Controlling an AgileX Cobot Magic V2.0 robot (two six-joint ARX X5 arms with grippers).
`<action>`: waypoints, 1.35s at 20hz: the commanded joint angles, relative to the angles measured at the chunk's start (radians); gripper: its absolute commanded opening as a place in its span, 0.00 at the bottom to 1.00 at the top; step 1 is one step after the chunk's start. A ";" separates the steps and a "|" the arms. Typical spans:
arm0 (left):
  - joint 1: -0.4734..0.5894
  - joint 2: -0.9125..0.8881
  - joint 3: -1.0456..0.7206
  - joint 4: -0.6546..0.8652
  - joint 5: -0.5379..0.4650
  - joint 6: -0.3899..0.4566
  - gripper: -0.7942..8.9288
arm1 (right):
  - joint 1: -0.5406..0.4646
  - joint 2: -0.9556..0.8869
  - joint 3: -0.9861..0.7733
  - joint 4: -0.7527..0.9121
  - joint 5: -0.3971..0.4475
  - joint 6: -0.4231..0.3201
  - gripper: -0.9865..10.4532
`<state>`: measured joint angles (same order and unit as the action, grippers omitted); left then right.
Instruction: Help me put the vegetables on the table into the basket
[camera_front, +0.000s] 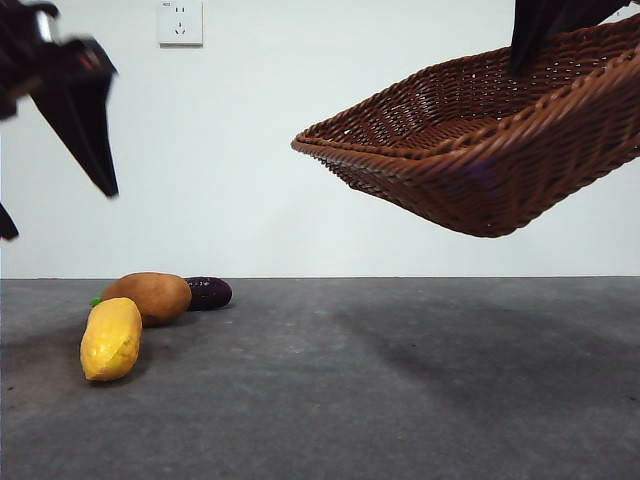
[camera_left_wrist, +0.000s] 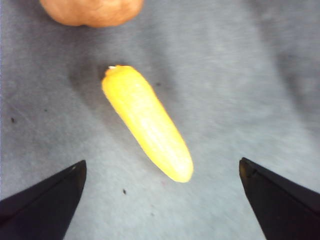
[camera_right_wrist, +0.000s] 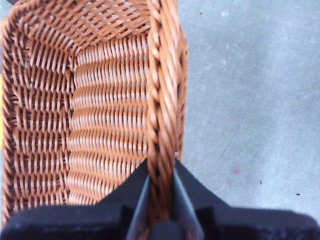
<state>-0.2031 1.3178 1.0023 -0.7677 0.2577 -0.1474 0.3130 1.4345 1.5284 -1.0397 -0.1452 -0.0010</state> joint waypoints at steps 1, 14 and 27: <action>-0.027 0.067 0.003 0.016 -0.061 -0.050 0.73 | 0.000 -0.009 0.000 0.013 -0.004 -0.005 0.08; -0.108 0.333 0.004 0.178 -0.138 -0.220 0.72 | 0.000 -0.009 0.000 0.014 -0.027 -0.031 0.08; -0.130 0.351 0.004 0.219 -0.093 -0.182 0.07 | 0.000 -0.009 0.000 0.000 -0.071 -0.056 0.08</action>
<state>-0.3305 1.6604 1.0061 -0.5507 0.1619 -0.3553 0.3130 1.4345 1.5284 -1.0477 -0.2077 -0.0536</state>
